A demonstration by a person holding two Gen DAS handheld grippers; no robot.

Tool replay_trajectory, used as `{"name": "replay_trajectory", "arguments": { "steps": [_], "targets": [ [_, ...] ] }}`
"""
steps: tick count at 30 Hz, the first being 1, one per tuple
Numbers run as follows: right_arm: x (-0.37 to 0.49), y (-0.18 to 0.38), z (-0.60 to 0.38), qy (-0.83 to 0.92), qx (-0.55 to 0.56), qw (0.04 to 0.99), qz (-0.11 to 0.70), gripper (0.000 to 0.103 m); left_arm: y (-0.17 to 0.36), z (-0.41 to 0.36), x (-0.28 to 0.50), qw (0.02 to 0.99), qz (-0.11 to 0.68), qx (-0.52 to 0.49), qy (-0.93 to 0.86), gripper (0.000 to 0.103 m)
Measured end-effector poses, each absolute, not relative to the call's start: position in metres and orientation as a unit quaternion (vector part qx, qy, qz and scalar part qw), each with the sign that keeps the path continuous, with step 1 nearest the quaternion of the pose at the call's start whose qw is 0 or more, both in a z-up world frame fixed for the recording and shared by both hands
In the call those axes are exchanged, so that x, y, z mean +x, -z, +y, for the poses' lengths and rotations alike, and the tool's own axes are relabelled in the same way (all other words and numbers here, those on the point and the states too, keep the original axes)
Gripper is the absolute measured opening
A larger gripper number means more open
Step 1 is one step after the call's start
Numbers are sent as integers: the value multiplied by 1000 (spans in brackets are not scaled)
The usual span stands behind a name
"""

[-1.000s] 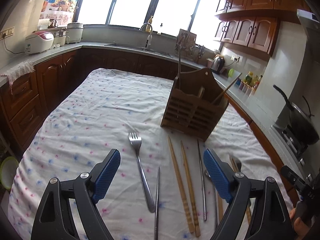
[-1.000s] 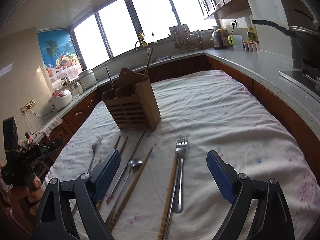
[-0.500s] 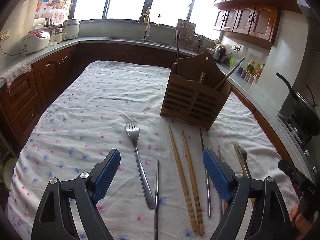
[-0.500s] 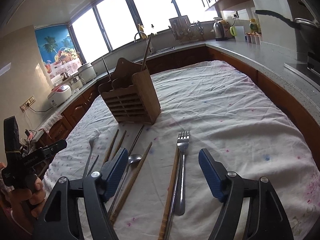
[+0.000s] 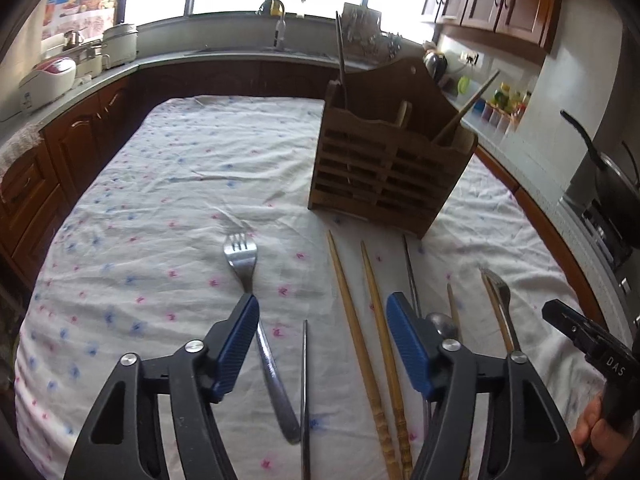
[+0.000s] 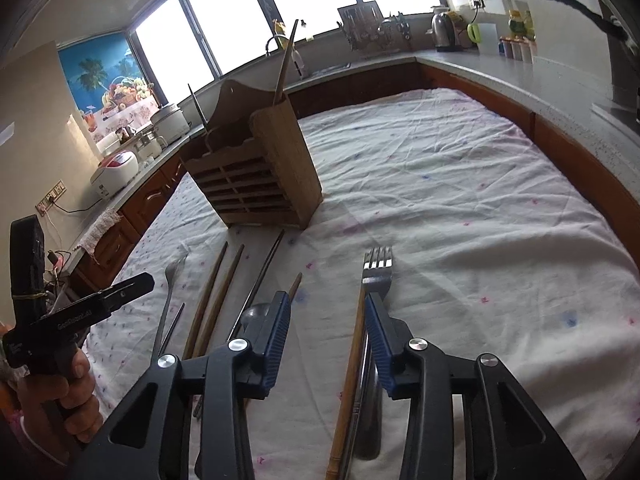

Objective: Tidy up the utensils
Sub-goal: 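Close the left tool on a wooden chopstick while the right tool grasps another wooden chopstick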

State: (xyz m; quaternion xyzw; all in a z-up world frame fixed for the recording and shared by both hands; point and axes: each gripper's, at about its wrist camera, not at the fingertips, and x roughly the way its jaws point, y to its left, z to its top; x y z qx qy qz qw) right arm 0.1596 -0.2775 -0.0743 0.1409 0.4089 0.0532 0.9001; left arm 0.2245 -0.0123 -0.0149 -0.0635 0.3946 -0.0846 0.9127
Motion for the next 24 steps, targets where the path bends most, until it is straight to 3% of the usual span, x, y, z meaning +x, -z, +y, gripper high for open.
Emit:
{"name": "replay_trajectory", "arguments": {
  "steps": [3,10,18,24],
  "targets": [
    [167,81,-273,-60,143,893,422,27,21,-16,237,907,408,-58,85,59],
    [194,92,-250,-89,140,881,444,25,34,-18,269,895,433,-65,85,54],
    [226,118,-226,-100,111,853,499,14,47,-24,309,882,457,-60,101,46],
    [229,118,-221,-101,72,851,510,9,63,-36,338,867,485,-30,113,33]
  ]
}}
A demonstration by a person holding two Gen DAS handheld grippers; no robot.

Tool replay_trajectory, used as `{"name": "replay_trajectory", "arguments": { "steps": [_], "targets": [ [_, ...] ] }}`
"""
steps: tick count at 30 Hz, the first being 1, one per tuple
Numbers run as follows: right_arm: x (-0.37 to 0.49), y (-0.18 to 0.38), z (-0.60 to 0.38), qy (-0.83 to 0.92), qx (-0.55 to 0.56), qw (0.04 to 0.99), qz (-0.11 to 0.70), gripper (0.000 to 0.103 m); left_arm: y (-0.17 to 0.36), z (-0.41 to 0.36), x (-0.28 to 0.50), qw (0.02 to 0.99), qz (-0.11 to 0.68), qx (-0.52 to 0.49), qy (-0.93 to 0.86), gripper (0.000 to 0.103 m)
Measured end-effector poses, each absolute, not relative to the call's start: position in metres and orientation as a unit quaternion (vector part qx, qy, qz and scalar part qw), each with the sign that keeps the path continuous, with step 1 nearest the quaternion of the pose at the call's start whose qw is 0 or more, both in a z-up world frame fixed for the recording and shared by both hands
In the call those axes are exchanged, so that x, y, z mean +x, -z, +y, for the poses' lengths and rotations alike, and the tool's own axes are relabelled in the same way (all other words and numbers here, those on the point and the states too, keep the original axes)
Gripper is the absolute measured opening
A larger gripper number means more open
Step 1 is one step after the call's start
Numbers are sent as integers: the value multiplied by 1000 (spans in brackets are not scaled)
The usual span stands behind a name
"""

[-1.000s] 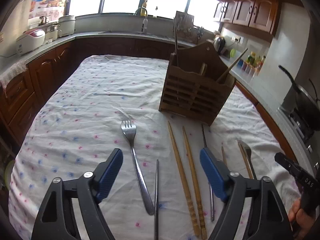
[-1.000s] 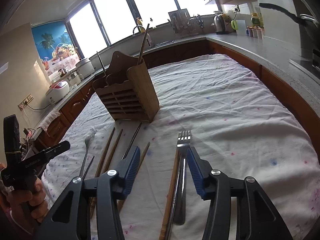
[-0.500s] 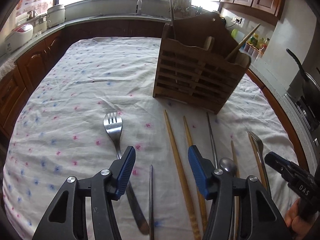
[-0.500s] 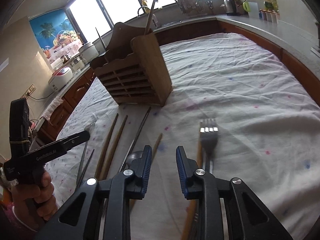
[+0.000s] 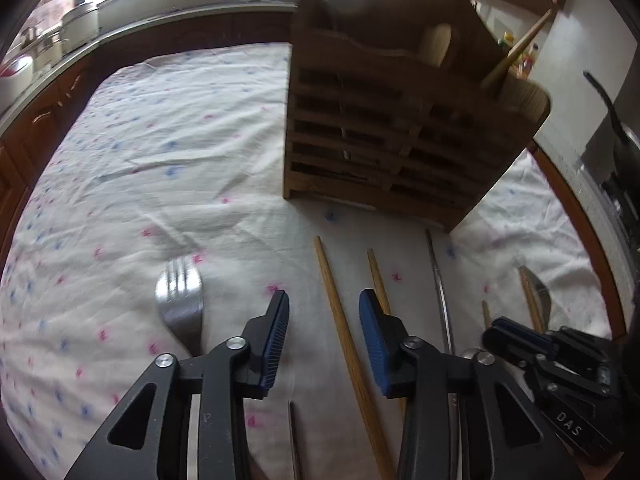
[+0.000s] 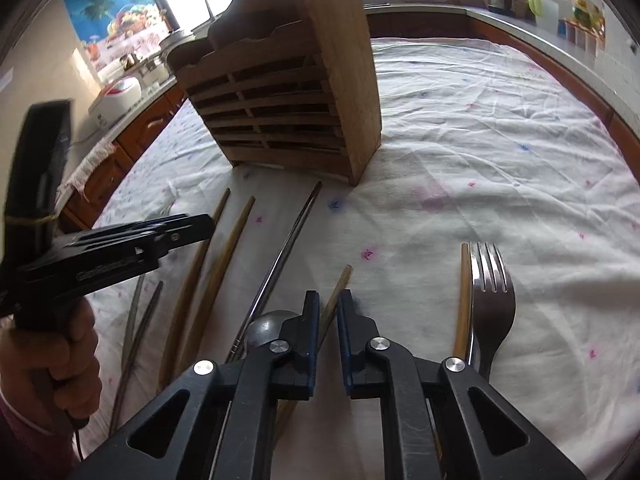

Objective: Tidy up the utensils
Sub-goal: 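Close the left tool on a wooden chopstick while the right tool grasps another wooden chopstick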

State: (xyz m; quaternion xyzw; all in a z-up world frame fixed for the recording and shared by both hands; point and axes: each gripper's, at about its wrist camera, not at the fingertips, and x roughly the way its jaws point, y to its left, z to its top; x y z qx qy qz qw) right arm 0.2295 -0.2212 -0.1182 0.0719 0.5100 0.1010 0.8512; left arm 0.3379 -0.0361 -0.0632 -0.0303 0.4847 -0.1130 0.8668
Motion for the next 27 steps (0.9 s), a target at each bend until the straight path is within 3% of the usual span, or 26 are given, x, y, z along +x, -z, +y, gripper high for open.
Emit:
{"name": "replay_trajectory", "arguments": {
  "steps": [7,16,22,27],
  "targets": [
    [226,116,-231,-93,59,849,517,8,73,-53,346,862,490,18,129,15],
    [238,119,-227,-95,63,850,515,10,75,-61,353,850,509,28,135,15],
    [231,111,-235,-97,95,852,506,7,73,-70,350,853,502,40,136,5],
    [215,81,-243,-98,112,870,470,5,54,-59,327,866,478,7,144,4]
  ]
}}
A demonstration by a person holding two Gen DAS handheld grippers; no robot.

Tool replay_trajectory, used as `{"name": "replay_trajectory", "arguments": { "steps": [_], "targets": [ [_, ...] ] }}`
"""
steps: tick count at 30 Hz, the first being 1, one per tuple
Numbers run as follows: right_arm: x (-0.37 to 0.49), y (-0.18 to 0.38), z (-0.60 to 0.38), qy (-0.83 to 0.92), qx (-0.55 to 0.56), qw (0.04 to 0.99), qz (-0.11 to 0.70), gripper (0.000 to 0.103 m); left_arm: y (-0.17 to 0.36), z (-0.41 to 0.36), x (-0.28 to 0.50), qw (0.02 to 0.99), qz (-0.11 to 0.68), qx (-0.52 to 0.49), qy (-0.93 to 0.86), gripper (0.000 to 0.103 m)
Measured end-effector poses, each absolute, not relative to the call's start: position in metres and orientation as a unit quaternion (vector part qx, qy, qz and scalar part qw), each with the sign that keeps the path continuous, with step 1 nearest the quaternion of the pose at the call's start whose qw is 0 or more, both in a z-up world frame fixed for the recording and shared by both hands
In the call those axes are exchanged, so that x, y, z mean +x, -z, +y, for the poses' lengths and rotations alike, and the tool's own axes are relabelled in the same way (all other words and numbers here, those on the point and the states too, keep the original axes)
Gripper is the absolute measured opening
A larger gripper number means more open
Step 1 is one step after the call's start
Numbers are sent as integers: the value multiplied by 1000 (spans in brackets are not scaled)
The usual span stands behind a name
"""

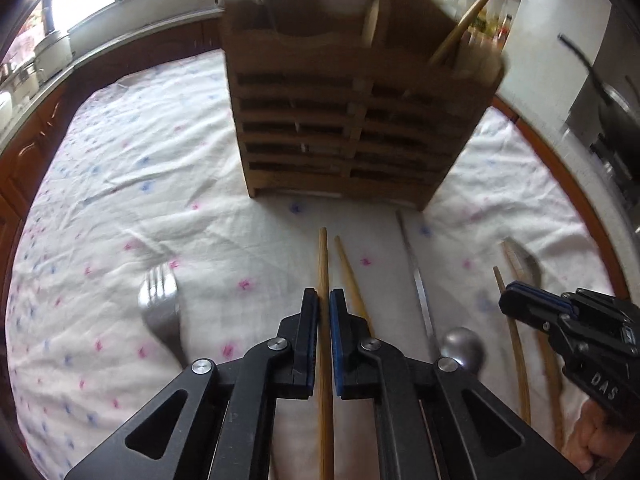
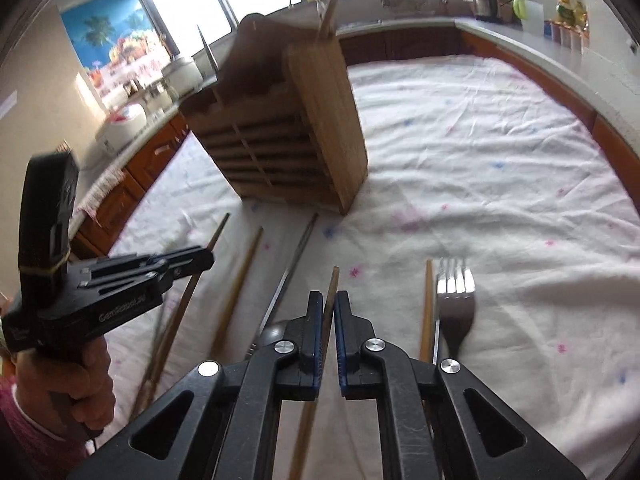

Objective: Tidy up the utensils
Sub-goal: 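Close the left tool on a wooden chopstick while the right tool grasps another wooden chopstick, then lift both wooden chopsticks upright and carry them over the holder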

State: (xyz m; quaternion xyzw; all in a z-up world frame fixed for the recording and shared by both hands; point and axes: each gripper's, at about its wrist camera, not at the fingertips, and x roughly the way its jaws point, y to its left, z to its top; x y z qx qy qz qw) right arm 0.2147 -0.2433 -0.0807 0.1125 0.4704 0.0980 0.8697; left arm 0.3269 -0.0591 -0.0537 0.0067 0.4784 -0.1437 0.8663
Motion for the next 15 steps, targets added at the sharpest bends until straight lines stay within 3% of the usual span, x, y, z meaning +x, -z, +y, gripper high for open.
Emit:
{"name": "replay_trajectory", "arguments": {
  "steps": [15],
  "targets": [
    [176,-16,-246,-111,122,917,363,5,-39,-9,221,911,361,-83,182,4]
  ]
}}
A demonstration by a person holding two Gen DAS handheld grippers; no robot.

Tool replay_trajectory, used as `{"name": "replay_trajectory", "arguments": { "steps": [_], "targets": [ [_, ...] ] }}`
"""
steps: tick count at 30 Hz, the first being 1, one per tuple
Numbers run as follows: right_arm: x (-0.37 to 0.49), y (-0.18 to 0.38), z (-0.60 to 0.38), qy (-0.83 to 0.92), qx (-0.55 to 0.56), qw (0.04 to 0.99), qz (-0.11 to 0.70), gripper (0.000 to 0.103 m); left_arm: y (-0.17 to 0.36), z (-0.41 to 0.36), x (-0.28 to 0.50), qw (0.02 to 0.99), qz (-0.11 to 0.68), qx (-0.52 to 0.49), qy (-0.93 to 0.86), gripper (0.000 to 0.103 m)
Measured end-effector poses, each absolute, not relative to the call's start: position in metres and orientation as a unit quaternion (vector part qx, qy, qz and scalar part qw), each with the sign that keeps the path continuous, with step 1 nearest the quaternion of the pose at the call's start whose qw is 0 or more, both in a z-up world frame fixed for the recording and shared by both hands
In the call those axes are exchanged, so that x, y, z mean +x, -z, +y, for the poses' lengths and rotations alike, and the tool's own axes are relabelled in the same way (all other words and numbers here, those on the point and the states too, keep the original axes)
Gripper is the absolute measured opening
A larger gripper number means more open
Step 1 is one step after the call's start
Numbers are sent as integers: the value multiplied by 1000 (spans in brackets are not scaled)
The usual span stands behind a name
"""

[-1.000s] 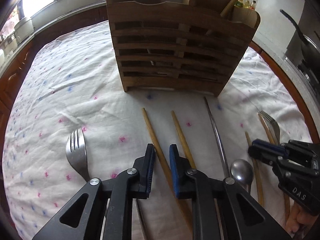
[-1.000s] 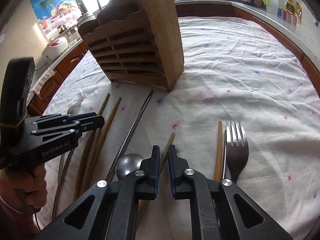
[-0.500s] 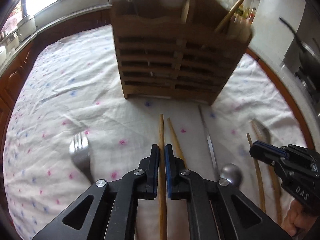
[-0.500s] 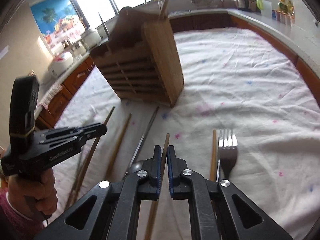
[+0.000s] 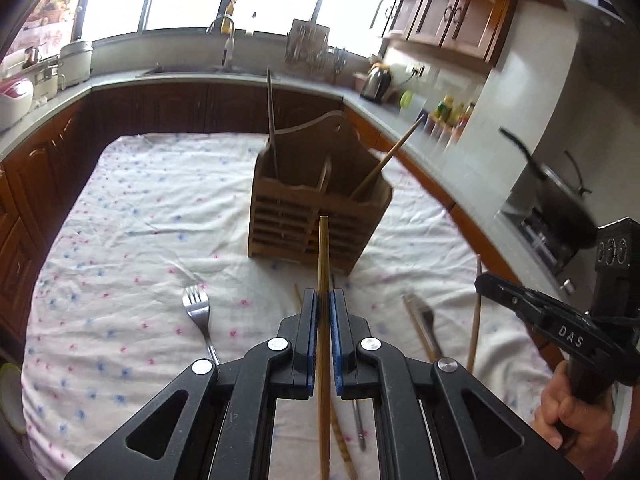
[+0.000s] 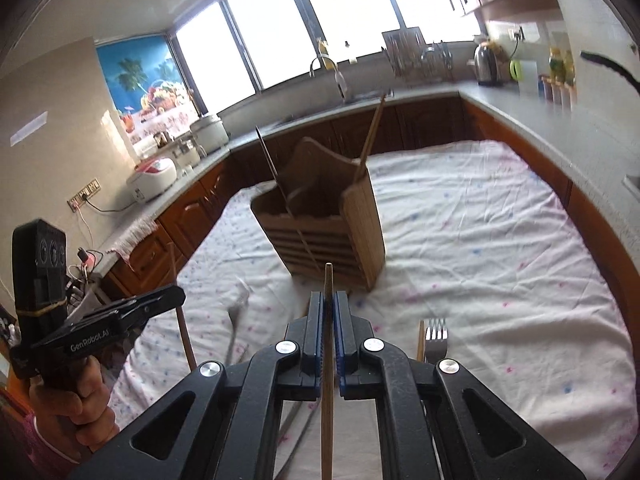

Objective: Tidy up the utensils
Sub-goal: 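Lift both wooden chopsticks upright and carry them over the holder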

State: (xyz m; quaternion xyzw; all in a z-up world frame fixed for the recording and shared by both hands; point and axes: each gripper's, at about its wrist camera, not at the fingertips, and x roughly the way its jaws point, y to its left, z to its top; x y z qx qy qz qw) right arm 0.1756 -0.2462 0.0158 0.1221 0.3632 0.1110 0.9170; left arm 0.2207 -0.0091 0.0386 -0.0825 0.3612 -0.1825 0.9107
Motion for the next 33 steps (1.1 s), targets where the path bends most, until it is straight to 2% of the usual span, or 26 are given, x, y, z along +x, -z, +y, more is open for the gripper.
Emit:
{"name": "replay_trajectory", "arguments": {
  "steps": [11,33],
  "targets": [
    [167,-49,-244,-114,123,933,320,5,-64,17,179,924,320,-91,189,4],
    [183,-73,-244,-117,121,942,290,5,-85,33,193,936,284,-101,180,4]
  ]
}}
